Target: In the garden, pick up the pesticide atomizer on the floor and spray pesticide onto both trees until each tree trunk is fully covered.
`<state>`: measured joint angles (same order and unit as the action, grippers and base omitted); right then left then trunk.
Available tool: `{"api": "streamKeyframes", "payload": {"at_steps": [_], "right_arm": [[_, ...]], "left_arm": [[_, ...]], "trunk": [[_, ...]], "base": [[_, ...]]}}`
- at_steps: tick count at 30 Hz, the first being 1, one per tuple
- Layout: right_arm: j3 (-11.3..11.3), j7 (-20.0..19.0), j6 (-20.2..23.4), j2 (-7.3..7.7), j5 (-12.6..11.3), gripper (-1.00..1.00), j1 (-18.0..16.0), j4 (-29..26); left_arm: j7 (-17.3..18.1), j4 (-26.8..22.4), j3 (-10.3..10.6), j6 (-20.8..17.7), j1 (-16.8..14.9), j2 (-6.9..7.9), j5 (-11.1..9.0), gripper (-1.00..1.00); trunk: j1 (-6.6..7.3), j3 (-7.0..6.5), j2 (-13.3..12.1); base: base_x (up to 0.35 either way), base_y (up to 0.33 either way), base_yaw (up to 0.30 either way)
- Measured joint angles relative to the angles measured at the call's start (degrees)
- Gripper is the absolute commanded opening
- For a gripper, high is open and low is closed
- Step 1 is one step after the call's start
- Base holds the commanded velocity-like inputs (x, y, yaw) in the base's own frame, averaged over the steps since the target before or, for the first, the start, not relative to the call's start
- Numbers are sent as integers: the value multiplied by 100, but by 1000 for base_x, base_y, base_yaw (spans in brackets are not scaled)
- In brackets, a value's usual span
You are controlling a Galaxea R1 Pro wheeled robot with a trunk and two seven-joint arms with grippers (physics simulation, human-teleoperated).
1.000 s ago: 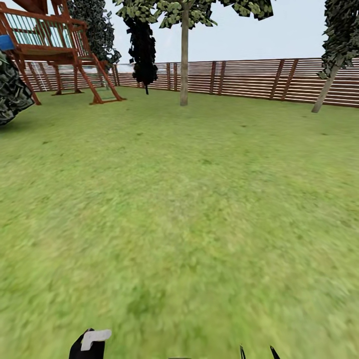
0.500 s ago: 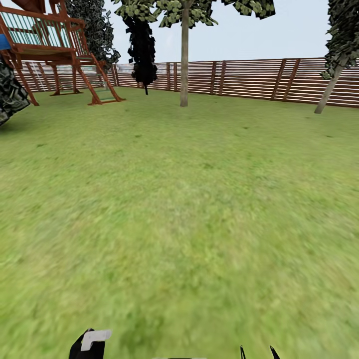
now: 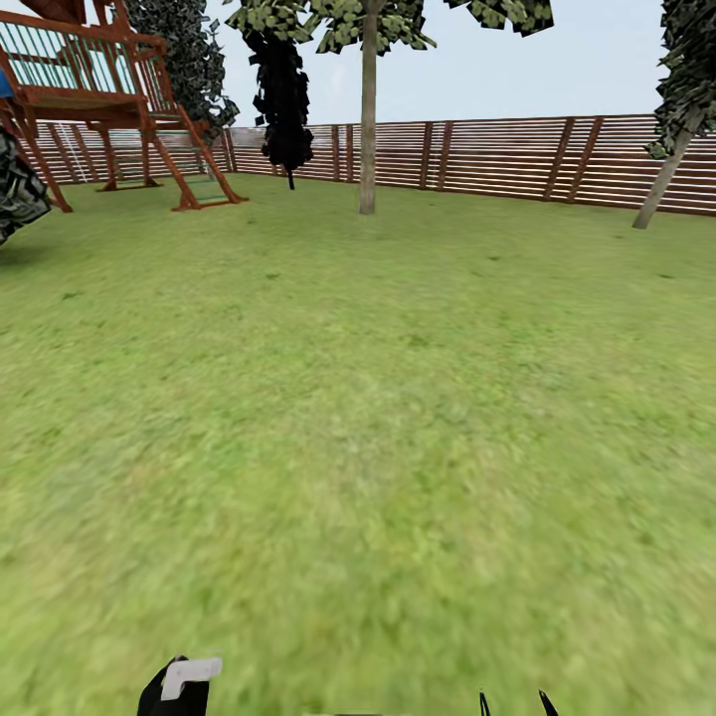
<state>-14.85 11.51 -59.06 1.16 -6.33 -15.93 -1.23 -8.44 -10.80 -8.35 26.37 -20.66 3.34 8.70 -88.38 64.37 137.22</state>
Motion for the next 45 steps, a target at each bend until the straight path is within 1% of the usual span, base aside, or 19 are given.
{"api": "streamKeyframes", "payload": {"at_steps": [45], "right_arm": [[0,0,0,1,0,100,1,0]], "left_arm": [[0,0,0,-4,1,5,7,-100]], "trunk": [[0,0,0]], "base": [[341,0,0]]}}
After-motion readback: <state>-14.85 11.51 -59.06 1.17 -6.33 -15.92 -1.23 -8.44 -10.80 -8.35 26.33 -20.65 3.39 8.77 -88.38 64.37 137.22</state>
